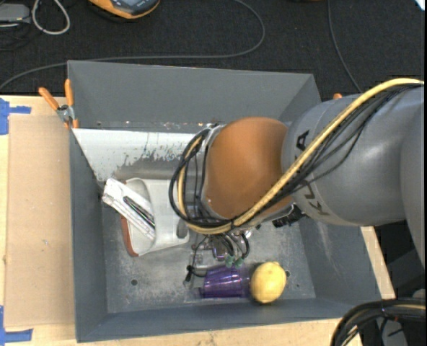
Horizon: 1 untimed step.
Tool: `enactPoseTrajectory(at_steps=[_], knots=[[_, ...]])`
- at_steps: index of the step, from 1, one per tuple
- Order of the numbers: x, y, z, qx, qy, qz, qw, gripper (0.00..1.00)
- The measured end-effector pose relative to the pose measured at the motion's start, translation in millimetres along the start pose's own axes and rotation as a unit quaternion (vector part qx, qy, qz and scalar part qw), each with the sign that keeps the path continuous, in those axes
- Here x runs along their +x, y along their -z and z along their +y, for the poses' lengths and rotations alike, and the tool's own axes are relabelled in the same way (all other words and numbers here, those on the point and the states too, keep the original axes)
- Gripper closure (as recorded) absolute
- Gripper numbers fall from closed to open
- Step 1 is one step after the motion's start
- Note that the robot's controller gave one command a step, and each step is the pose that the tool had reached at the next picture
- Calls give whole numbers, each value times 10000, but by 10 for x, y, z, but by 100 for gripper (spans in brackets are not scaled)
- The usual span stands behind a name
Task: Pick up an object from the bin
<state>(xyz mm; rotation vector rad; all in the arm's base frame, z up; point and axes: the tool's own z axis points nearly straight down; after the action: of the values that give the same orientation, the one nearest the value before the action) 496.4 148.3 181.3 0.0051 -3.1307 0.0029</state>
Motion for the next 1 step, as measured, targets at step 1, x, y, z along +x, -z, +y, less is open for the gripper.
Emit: enactPoseTrajectory(at_steps=[1], knots=[[-17,44,-12,-7,-28,-38,10000,0]])
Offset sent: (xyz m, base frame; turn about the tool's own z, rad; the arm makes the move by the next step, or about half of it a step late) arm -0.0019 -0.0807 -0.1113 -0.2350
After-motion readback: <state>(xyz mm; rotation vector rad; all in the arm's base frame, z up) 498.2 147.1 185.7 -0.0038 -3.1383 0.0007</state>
